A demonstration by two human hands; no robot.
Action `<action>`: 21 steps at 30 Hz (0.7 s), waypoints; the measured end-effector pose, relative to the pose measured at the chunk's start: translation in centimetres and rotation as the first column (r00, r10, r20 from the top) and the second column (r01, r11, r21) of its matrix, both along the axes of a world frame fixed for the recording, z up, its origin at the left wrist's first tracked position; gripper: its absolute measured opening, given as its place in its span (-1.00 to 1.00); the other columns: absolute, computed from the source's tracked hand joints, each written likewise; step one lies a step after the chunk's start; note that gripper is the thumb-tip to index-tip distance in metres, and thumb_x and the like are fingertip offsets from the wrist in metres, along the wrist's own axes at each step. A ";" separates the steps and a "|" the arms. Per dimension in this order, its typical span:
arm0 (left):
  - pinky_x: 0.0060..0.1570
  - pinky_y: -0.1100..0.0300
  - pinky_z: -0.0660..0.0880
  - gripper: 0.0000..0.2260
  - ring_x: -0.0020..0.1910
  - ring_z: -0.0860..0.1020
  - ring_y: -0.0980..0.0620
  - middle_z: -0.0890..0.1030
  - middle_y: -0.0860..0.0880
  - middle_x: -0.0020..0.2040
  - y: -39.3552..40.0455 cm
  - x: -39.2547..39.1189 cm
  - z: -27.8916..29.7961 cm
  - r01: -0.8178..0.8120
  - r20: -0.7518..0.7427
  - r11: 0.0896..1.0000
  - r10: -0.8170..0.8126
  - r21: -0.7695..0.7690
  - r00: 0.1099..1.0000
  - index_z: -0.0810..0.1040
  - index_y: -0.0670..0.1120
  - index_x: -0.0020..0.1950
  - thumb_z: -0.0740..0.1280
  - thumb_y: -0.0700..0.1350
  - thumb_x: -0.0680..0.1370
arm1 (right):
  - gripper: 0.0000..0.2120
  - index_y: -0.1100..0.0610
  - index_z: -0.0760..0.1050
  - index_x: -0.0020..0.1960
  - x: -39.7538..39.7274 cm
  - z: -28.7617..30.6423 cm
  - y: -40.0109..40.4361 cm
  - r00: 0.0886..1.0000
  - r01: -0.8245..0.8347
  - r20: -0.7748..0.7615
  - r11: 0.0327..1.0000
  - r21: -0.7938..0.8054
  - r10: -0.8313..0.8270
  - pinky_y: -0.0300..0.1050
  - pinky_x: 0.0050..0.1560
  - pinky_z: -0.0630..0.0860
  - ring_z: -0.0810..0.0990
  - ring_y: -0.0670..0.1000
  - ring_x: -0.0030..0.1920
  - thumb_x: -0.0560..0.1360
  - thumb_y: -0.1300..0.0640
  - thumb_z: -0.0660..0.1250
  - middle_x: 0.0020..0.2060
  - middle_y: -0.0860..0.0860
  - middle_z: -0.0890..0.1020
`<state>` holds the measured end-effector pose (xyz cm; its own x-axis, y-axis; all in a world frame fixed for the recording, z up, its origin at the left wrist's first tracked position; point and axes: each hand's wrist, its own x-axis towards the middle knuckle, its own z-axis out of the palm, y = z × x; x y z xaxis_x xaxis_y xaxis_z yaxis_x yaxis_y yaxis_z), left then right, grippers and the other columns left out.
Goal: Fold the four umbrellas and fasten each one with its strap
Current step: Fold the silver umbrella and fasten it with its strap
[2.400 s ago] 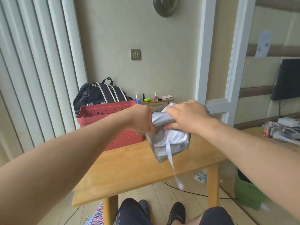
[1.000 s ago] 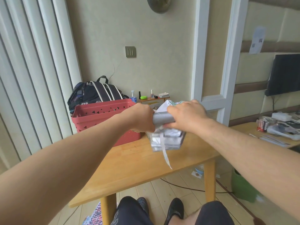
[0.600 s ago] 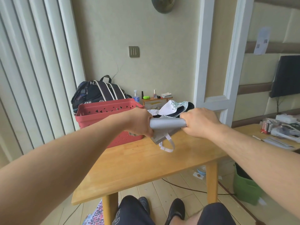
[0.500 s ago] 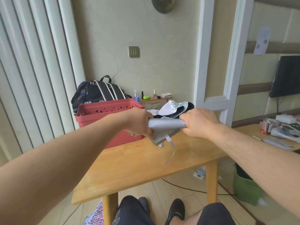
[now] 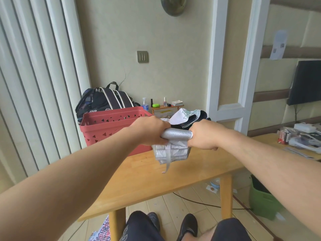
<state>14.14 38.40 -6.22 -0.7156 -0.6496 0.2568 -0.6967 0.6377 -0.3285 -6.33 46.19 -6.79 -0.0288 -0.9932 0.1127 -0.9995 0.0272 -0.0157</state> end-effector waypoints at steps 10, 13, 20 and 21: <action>-0.27 0.09 0.60 -0.83 -0.25 0.58 -0.03 0.56 0.06 -0.30 0.1 0.0 -0.3 -0.052 -0.045 0.998 0.054 0.046 0.997 0.47 0.08 -0.22 0.40 0.11 0.43 | -0.63 -0.10 0.55 -0.05 -2.6 -0.1 -0.8 0.996 -0.066 0.063 0.993 0.096 0.061 0.03 -0.10 0.67 0.66 0.04 -0.26 0.38 -0.38 0.41 -0.32 -0.08 0.66; -0.25 0.06 0.62 -0.83 -0.27 0.58 -0.03 0.57 0.01 -0.30 0.2 -0.4 -0.3 -0.088 -0.029 0.995 0.089 0.037 0.996 0.52 0.02 -0.21 0.40 0.09 0.42 | -0.33 -0.35 0.41 0.36 -2.1 0.2 -0.9 0.985 -0.127 -0.121 0.990 -0.062 0.119 0.06 0.11 0.59 0.52 0.01 0.20 0.29 -0.51 0.32 0.14 -0.18 0.52; -0.25 0.06 0.58 -0.75 -0.28 0.58 -0.07 0.58 -0.03 -0.30 0.3 -0.8 0.0 -0.133 -0.040 0.990 0.134 0.046 0.990 0.53 -0.05 -0.20 0.38 0.13 0.44 | -0.50 -0.10 0.35 0.30 1.5 -1.2 -1.5 0.908 -0.255 -0.401 0.922 -0.293 0.124 -0.03 -0.17 0.42 0.58 0.15 0.20 0.56 -0.43 0.18 0.09 -0.02 0.60; -0.24 0.07 0.58 -0.76 -0.28 0.58 -0.06 0.58 -0.02 -0.29 0.3 -0.7 0.1 -0.127 -0.059 0.990 0.130 0.056 0.990 0.54 -0.03 -0.18 0.39 0.14 0.44 | -0.51 -0.07 0.36 0.22 1.3 -1.1 -1.5 0.918 -0.226 -0.386 0.919 -0.323 0.090 -0.04 -0.19 0.40 0.60 0.16 0.16 0.55 -0.43 0.18 0.05 -0.01 0.62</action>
